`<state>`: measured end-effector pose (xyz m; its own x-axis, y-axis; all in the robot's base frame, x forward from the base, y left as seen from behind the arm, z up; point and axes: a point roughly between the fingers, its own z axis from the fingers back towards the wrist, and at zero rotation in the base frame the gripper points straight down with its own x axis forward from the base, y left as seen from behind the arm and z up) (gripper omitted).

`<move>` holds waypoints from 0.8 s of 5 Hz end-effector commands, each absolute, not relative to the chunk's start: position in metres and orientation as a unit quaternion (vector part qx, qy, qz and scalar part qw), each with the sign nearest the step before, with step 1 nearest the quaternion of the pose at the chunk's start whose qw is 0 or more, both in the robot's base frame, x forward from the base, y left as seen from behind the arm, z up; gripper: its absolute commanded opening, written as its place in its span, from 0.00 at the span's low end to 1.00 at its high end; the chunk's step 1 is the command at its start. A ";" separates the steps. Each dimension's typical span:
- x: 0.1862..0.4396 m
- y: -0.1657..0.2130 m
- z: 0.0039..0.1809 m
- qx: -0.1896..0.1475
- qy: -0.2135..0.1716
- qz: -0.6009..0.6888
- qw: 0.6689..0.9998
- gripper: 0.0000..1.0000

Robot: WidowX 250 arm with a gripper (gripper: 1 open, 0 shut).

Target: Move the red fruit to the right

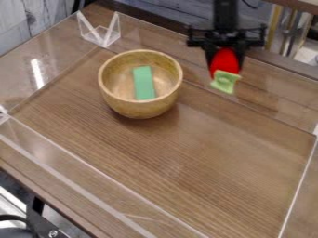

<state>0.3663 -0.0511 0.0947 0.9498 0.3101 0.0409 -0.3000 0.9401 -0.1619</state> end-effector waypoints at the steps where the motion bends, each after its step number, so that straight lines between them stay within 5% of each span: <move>1: 0.371 -0.072 0.107 -0.082 -0.069 0.129 0.986 0.00; 4: 0.373 -0.114 0.042 -0.064 -0.065 0.079 0.993 0.00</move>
<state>0.3692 -0.1091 0.0275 0.9826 0.1688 0.0771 -0.1587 0.9798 -0.1214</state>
